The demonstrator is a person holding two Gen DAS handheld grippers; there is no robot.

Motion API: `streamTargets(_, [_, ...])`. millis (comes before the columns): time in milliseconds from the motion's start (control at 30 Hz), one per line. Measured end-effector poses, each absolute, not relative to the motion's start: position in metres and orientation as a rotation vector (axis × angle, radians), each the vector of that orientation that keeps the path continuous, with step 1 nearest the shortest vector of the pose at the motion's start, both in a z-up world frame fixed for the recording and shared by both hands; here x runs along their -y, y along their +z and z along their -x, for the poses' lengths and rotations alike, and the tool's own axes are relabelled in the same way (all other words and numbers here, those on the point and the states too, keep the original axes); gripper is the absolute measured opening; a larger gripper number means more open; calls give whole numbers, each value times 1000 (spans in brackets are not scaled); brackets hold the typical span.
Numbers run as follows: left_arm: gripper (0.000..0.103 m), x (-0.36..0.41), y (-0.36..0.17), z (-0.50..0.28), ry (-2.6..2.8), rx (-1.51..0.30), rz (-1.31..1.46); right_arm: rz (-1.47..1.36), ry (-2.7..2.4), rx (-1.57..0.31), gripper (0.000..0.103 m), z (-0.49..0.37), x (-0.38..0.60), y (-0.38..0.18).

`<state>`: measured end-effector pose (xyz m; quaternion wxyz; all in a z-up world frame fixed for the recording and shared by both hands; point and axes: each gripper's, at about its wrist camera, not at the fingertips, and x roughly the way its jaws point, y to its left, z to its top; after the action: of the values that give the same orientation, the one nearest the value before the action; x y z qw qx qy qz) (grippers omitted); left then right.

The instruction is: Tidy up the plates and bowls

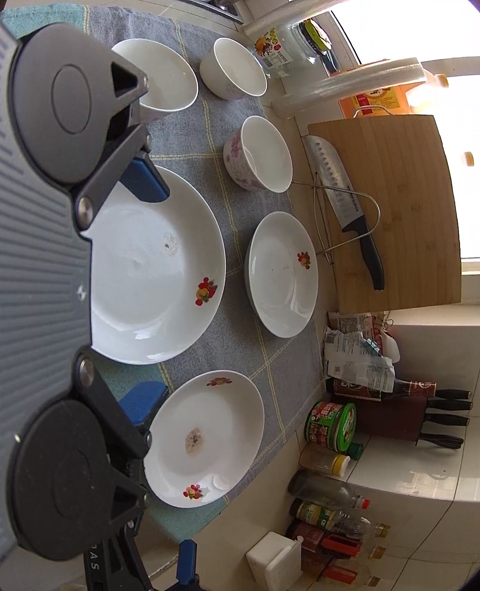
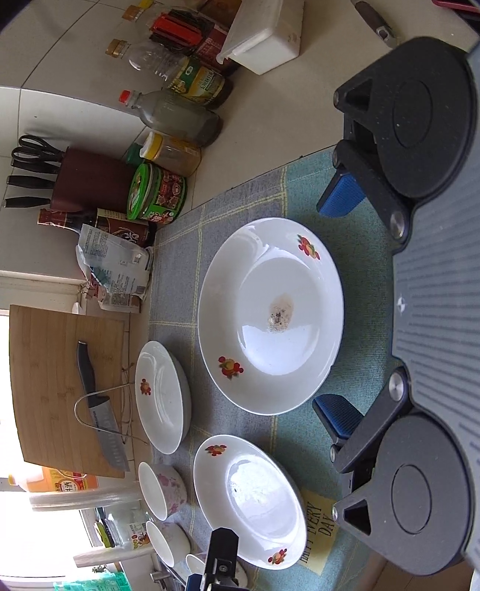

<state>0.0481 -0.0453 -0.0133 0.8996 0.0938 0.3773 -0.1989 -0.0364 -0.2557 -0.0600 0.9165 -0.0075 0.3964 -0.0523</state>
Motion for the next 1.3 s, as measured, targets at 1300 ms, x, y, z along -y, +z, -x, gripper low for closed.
streamTargets(1300, [100,214,-78,-149,-795,-951,-418,100,209,-775,103,1,301,-115])
